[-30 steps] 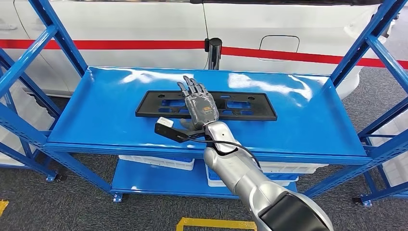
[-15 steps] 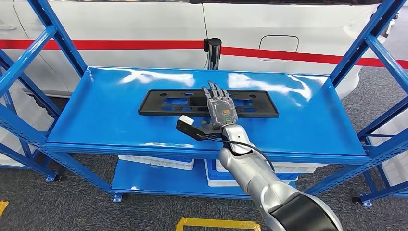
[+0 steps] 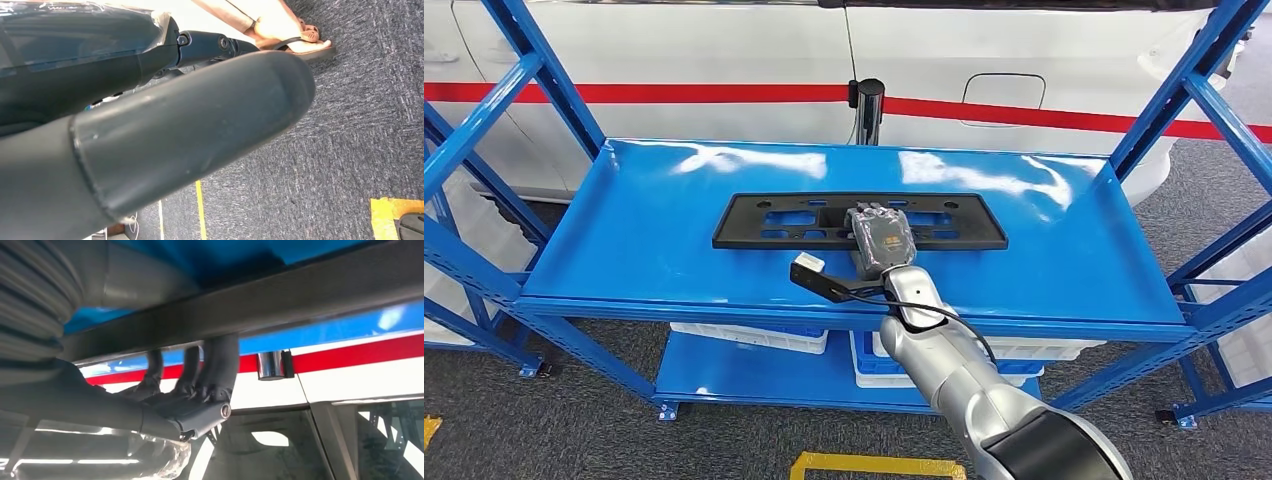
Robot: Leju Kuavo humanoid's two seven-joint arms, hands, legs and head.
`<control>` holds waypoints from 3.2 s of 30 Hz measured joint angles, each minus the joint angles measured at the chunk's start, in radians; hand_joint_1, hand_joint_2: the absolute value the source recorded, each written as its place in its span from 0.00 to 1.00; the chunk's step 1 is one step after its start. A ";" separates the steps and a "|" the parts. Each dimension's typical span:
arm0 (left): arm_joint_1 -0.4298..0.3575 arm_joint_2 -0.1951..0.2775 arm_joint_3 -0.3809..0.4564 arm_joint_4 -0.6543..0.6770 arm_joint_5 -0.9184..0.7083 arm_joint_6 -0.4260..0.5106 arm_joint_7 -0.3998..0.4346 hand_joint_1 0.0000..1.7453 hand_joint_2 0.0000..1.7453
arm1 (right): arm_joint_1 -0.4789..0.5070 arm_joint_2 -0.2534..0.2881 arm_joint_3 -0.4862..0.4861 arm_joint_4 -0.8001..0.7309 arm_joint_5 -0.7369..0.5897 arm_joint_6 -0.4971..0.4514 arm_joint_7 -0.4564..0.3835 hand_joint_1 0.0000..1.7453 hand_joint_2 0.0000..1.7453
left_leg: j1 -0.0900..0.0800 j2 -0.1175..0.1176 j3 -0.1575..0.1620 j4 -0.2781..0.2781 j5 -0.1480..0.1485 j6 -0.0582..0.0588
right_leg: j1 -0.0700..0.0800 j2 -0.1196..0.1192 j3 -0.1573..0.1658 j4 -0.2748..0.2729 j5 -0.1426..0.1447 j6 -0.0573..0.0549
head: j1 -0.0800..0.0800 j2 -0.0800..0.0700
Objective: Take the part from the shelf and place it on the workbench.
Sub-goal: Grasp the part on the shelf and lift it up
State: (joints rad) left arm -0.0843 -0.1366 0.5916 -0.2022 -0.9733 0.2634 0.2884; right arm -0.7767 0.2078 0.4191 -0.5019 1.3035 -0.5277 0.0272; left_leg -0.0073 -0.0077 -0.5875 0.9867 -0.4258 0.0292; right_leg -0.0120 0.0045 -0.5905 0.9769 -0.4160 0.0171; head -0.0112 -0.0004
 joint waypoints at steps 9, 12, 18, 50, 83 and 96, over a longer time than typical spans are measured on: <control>-0.003 -0.005 0.095 -0.001 0.149 0.119 -0.371 0.00 0.00 | 0.031 0.006 -0.033 -0.062 0.011 -0.041 -0.065 1.00 1.00 | 0.000 0.000 0.000 0.000 0.000 0.000 | 0.000 0.000 0.000 0.000 0.000 0.000 | 0.000 0.000; -0.011 -0.012 0.168 -0.002 0.237 0.202 -0.543 0.00 0.00 | 0.049 0.004 -0.047 -0.135 -0.008 -0.058 -0.096 1.00 1.00 | 0.000 0.000 0.000 0.000 0.000 0.000 | 0.000 0.000 0.000 0.000 0.000 0.000 | 0.000 0.000; -0.020 -0.017 0.322 -0.002 0.403 0.089 -0.708 0.00 0.00 | 0.086 -0.003 -0.065 -0.396 -0.092 -0.068 -0.139 1.00 1.00 | 0.000 0.000 -0.001 0.000 0.000 0.000 | 0.000 0.000 -0.002 0.000 0.000 0.000 | 0.000 0.000; -0.038 -0.025 0.489 -0.001 0.409 -0.067 -0.455 0.00 1.00 | 0.195 -0.122 -0.038 -0.910 -0.606 -0.055 -0.297 1.00 1.00 | 0.007 0.005 -0.018 -0.014 0.032 0.035 | -0.010 -0.002 -0.115 0.306 -0.157 -0.003 | 0.006 0.000; -0.044 -0.026 0.485 0.000 0.377 -0.064 -0.421 0.00 1.00 | 0.172 -0.126 -0.043 -0.869 -0.647 -0.029 -0.318 1.00 1.00 | 0.006 0.009 -0.045 0.003 0.037 0.027 | -0.004 -0.006 -0.043 0.245 -0.115 0.022 | 0.001 0.000; -0.039 -0.022 0.485 0.000 0.373 -0.060 -0.426 0.00 1.00 | 0.105 -0.076 -0.048 -0.762 -0.679 -0.023 -0.363 1.00 1.00 | 0.026 0.002 -0.145 0.298 -0.122 -0.045 | -0.010 -0.012 0.025 0.014 -0.034 -0.030 | -0.009 0.000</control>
State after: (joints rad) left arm -0.1232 -0.1586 1.0761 -0.2018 -0.6008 0.2031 -0.1381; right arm -0.6721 0.1320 0.3708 -1.2637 0.6242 -0.5509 -0.3361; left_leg 0.0186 -0.0061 -0.7323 1.2842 -0.5475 -0.0157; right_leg -0.0215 -0.0073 -0.5651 0.9910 -0.4497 -0.0126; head -0.0201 -0.0004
